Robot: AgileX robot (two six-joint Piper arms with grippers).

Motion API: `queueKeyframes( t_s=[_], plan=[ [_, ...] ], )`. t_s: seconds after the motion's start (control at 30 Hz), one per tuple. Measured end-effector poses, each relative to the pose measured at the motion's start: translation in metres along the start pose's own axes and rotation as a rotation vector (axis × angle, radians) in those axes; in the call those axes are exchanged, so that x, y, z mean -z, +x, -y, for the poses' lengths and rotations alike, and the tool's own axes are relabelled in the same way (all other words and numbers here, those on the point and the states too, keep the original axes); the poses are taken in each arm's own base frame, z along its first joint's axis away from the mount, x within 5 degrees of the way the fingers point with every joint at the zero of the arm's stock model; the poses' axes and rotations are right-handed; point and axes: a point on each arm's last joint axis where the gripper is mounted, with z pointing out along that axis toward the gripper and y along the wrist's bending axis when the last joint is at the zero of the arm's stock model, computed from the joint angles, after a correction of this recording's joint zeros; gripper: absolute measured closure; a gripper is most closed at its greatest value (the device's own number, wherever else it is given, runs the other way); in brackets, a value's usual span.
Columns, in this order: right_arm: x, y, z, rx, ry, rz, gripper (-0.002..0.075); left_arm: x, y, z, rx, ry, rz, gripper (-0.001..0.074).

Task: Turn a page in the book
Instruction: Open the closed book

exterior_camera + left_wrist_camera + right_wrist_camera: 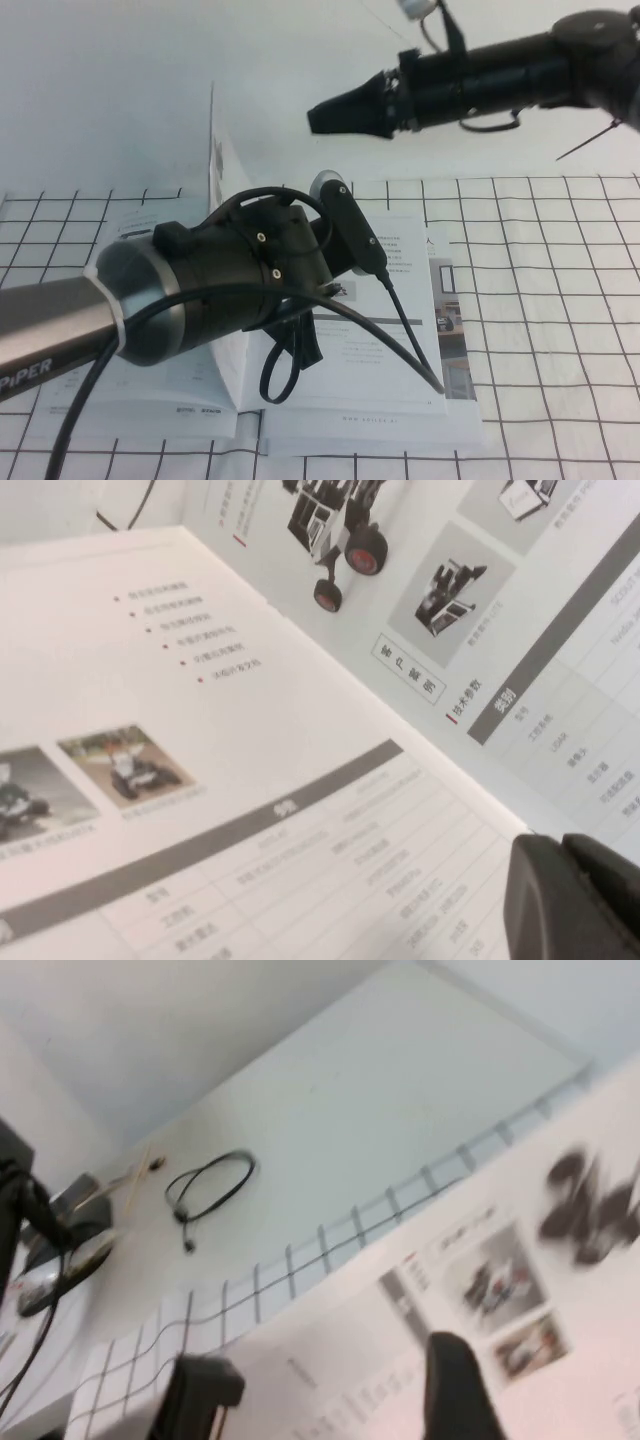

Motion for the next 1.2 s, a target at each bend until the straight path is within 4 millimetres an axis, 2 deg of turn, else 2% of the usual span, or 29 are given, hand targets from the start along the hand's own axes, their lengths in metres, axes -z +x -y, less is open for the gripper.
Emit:
queueKeyframes(
  t_s=[0.1, 0.17, 0.27, 0.37, 0.5, 0.67, 0.73, 0.87, 1.0, 1.07, 1.2],
  plan=[
    [0.039, -0.027, -0.006, 0.045, 0.066, 0.032, 0.0418, 0.000, 0.000, 0.000, 0.000, -0.001, -0.003, 0.0738],
    [0.063, -0.039, -0.010, 0.063, 0.125, 0.026, 0.0515, 0.000, 0.000, 0.000, 0.000, -0.001, -0.003, 0.0738],
    [0.089, -0.047, -0.018, 0.077, 0.229, -0.041, 0.0657, -0.002, 0.002, -0.004, 0.016, -0.010, -0.008, 0.0738],
    [0.103, -0.048, -0.029, 0.083, 0.349, -0.174, 0.0702, -0.005, 0.005, -0.013, 0.055, -0.036, -0.012, 0.0738],
    [0.099, -0.048, -0.043, 0.037, 0.438, -0.283, 0.0717, -0.014, 0.011, -0.033, 0.107, -0.073, -0.007, 0.0738],
    [0.079, -0.043, -0.051, 0.013, 0.512, -0.408, 0.0721, -0.029, 0.034, -0.068, 0.229, -0.109, -0.062, 0.0738],
    [0.072, -0.041, -0.054, 0.010, 0.533, -0.443, 0.0722, -0.035, 0.044, -0.081, 0.300, -0.099, -0.082, 0.0738],
    [0.069, -0.042, -0.060, -0.005, 0.561, -0.462, 0.0723, -0.045, 0.059, -0.095, 0.421, -0.021, -0.084, 0.0738],
    [0.079, -0.049, -0.072, 0.008, 0.625, -0.467, 0.0723, -0.050, 0.070, -0.103, 0.497, 0.060, -0.086, 0.0738],
    [0.090, -0.057, -0.086, 0.037, 0.680, -0.468, 0.0725, -0.049, 0.071, -0.103, 0.512, 0.085, -0.081, 0.0738],
    [0.111, -0.073, -0.119, 0.088, 0.780, -0.451, 0.0725, -0.030, 0.067, -0.104, 0.582, 0.144, -0.017, 0.0738]
  ],
)
